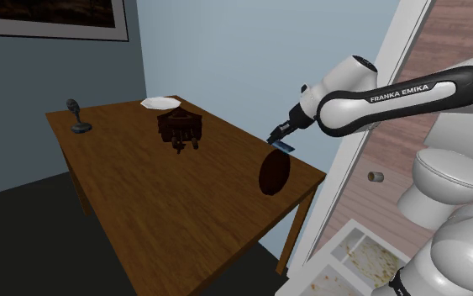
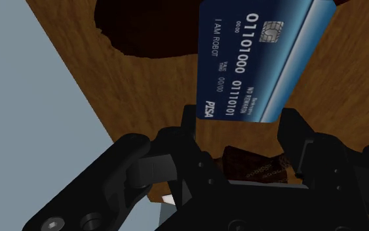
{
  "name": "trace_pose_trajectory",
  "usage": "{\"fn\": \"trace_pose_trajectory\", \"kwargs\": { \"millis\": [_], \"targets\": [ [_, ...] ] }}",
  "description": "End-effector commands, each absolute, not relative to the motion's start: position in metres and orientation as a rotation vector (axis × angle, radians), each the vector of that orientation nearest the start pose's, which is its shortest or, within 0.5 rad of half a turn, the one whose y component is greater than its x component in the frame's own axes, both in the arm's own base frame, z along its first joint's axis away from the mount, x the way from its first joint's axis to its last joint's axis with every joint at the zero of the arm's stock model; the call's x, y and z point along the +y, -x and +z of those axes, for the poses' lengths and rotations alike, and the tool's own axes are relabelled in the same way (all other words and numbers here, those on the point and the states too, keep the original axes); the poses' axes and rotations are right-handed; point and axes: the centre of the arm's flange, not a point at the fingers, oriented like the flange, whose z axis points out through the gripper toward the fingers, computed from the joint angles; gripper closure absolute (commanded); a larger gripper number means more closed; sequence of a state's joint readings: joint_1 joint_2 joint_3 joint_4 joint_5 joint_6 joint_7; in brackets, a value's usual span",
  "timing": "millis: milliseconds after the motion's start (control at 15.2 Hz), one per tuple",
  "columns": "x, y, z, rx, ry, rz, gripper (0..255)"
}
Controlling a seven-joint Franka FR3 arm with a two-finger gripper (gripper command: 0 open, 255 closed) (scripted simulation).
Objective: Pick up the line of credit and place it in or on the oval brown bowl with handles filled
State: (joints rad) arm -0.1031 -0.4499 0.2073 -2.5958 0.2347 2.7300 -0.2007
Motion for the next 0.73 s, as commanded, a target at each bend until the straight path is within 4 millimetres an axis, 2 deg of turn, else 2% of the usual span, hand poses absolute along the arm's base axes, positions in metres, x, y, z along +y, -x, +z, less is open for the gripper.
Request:
{"fn": "trace_pose_trajectory", "kwargs": {
  "millis": [0,462,660],
  "targets": [
    [0.040,-0.435,0.459,-0.185,2.973,-0.894,255],
    [0.040,-0.435,0.422,-0.185,2.973,-0.894,255],
    [0.040,-0.435,0.418,-0.185,2.973,-0.894,255]
  ]
}}
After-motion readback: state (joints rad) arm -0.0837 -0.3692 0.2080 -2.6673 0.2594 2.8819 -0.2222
